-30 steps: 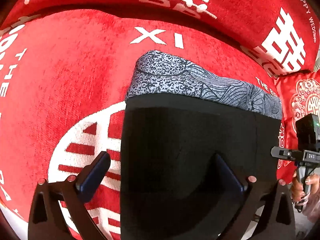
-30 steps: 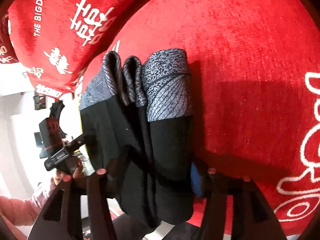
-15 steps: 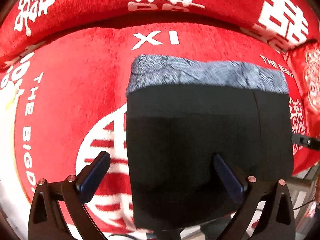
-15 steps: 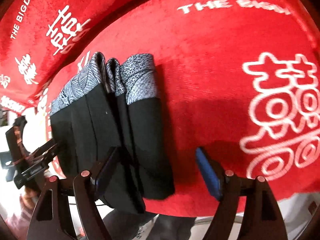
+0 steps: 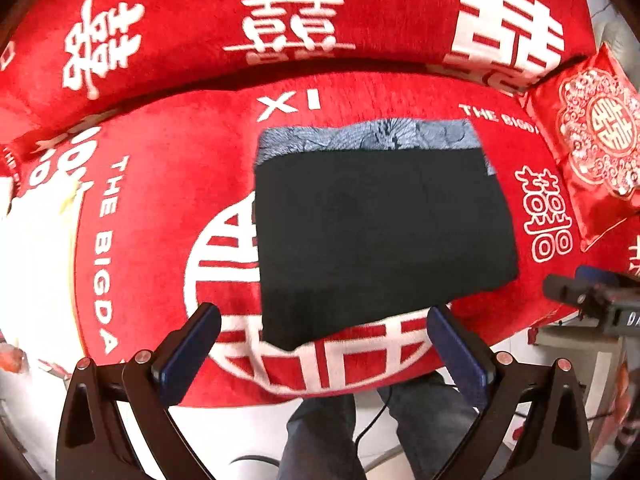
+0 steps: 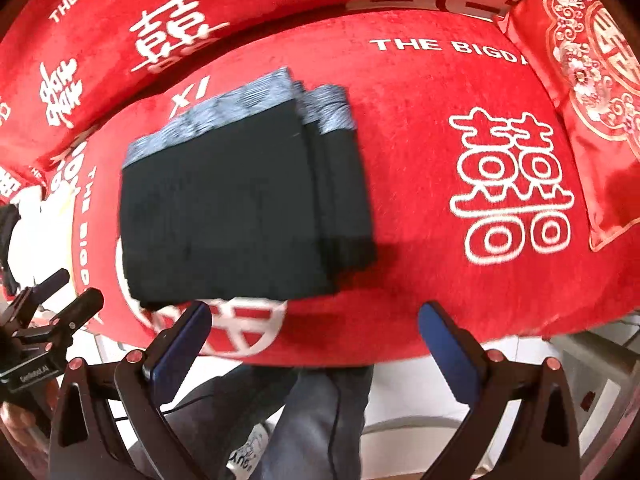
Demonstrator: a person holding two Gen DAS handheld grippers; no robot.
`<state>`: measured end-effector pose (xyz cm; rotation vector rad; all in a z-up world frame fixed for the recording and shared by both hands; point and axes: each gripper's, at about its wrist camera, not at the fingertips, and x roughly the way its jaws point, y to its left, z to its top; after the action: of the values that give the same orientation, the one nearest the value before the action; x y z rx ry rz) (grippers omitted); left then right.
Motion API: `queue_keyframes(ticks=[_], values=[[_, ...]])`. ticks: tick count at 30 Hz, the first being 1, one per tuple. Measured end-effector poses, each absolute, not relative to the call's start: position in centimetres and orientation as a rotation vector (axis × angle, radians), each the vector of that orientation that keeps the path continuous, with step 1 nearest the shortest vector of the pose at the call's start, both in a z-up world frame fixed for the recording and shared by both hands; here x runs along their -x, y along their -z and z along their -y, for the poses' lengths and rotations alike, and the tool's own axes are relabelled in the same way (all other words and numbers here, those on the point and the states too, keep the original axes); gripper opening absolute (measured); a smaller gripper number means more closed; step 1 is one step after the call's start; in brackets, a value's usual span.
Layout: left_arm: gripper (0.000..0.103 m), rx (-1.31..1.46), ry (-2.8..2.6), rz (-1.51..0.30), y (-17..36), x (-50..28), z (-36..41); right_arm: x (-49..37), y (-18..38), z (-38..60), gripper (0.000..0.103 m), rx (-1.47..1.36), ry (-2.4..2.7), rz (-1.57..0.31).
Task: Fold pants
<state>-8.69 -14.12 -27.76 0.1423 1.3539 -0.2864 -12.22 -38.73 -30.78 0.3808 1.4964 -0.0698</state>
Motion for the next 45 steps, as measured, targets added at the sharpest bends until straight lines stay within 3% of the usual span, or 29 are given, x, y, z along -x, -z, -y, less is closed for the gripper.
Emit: queue_keyframes(ticks=[18,45], values=[[0.103,-0.191,0.155,-1.330,21.0,11.6,13.0,14.3,22.2,34.5,0.103,-0.335,0.111,-1.452],[0.103,-0.205,0.076,-1.329,18.6,12.2,15.8,13.9,20.0,34.5,0.103,-0.191,0.048,-1.478]])
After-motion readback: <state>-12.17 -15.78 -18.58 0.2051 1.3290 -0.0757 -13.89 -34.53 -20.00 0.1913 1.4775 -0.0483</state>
